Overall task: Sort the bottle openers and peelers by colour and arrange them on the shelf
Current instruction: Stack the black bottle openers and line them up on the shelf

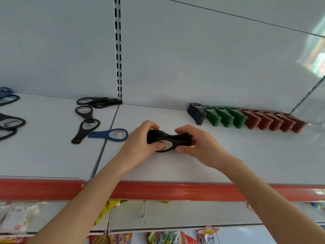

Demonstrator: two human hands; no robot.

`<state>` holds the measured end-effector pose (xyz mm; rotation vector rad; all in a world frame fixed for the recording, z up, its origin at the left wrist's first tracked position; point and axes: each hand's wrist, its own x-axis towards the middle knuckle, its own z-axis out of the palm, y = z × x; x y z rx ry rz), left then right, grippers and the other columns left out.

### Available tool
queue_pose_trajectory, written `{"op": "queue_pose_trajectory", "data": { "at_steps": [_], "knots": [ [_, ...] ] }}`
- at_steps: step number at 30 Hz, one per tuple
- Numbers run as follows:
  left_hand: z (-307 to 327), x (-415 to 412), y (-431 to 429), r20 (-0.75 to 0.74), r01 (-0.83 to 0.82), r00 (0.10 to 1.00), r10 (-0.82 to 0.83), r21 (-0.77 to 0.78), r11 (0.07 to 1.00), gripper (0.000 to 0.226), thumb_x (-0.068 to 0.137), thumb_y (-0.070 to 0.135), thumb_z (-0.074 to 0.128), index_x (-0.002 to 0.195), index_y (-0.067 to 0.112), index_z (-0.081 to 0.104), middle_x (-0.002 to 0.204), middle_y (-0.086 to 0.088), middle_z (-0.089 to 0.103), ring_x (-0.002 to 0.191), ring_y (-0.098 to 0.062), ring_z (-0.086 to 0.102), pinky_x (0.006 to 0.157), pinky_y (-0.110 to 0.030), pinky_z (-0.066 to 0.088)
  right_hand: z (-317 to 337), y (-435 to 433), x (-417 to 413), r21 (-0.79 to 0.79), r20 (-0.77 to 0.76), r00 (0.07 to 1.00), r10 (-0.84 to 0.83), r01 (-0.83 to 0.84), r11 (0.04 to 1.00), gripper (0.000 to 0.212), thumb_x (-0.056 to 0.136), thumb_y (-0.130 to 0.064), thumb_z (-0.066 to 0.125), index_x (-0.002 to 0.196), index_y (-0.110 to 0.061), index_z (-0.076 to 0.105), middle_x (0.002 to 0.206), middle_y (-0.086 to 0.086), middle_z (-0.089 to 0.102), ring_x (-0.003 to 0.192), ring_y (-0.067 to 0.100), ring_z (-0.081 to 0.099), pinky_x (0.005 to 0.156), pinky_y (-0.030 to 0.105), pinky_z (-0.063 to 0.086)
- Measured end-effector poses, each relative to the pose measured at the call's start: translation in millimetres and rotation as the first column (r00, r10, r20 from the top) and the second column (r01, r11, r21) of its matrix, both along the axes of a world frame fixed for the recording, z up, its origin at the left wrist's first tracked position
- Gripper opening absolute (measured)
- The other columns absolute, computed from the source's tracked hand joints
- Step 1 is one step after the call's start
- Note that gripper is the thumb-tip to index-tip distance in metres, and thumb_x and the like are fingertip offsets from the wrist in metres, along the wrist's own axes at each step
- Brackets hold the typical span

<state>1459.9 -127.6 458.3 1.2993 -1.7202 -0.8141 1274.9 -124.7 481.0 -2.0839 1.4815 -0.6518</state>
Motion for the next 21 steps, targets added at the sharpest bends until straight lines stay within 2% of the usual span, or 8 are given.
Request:
{"op": "queue_pose_trajectory", "data": {
  "at_steps": [2,4,6,9,12,15,18,21],
  "knots": [
    [-4,-2,1,0.095,0.004,0.995,-0.002,-0.019,1.0,0.04,0.08,0.016,0.069,0.115,0.015,0.05,0.107,0.006,0.054,0.099,-0.01,0.052,0.072,-0.006,0.038,-11,3,-3,0.011,-0.021,1.0,-0.015,0.015,1.0,0.054,0.079,-0.017,0.071,0.127,-0.022,0.048,0.109,-0.01,0.055,0.107,0.016,0.056,0.098,0.035,0.043],
    [-5,-4,1,0.141,0.0,0.99,0.004,-0.028,1.0,0.043,0.084,0.017,0.064,0.123,0.014,0.046,0.118,0.0,0.052,0.105,-0.011,0.049,0.071,-0.01,0.037,-16,5,-3,0.056,0.038,0.998,-0.048,0.046,0.997,0.069,0.079,-0.016,0.071,0.137,-0.024,0.036,0.116,-0.009,0.046,0.115,0.015,0.049,0.102,0.03,0.038],
    [-7,-10,2,0.167,0.0,0.986,0.002,-0.013,1.0,0.051,0.089,0.016,0.057,0.135,0.013,0.035,0.132,-0.004,0.043,0.118,-0.013,0.042,0.08,-0.008,0.028,-20,7,1,0.115,0.123,0.987,-0.106,0.091,0.989,0.081,0.079,-0.01,0.069,0.144,-0.022,0.023,0.121,-0.006,0.037,0.12,0.016,0.045,0.099,0.025,0.036],
    [-10,-22,5,0.183,0.016,0.983,-0.017,0.008,1.0,0.057,0.093,0.009,0.048,0.143,0.009,0.019,0.145,-0.007,0.027,0.133,-0.015,0.029,0.087,-0.003,0.016,-28,10,12,0.145,0.158,0.97,-0.185,0.162,0.976,0.084,0.079,-0.003,0.061,0.147,-0.019,0.013,0.132,0.001,0.037,0.124,0.02,0.041,0.092,0.019,0.032],
    [-12,-28,6,0.174,0.035,0.984,-0.036,0.008,0.999,0.054,0.092,0.004,0.046,0.141,0.008,0.023,0.144,-0.009,0.029,0.131,-0.016,0.031,0.089,-0.003,0.016,-31,10,15,0.114,0.149,0.965,-0.215,0.2,0.973,0.075,0.079,-0.003,0.06,0.143,-0.013,0.023,0.141,0.009,0.033,0.134,0.018,0.03,0.09,0.013,0.024],
    [-14,-27,7,0.17,0.035,0.985,-0.033,-0.004,0.999,0.05,0.091,0.003,0.049,0.137,0.007,0.029,0.14,-0.01,0.032,0.128,-0.016,0.033,0.09,-0.003,0.017,-25,9,10,0.091,0.118,0.97,-0.214,0.204,0.975,0.054,0.079,-0.006,0.066,0.128,-0.005,0.044,0.133,0.01,0.035,0.141,0.013,0.015,0.081,0.008,0.02],
    [-15,-29,9,0.165,0.021,0.986,-0.02,-0.006,1.0,0.056,0.093,0.005,0.047,0.142,0.006,0.02,0.146,-0.009,0.023,0.135,-0.016,0.024,0.093,-0.004,0.012,-25,10,11,0.115,0.125,0.968,-0.217,0.204,0.972,0.06,0.078,-0.007,0.068,0.131,-0.001,0.04,0.137,0.011,0.039,0.128,0.017,0.035,0.08,0.015,0.027],
    [-11,-36,12,0.121,0.026,0.992,-0.029,0.029,0.999,0.061,0.094,0.003,0.043,0.145,0.007,0.011,0.15,-0.009,0.018,0.136,-0.015,0.022,0.093,0.0,0.012,-28,11,17,0.123,0.173,0.954,-0.244,0.225,0.966,0.074,0.079,-0.005,0.064,0.143,-0.01,0.026,0.14,0.006,0.038,0.128,0.015,0.038,0.096,0.016,0.029]
  ]
}}
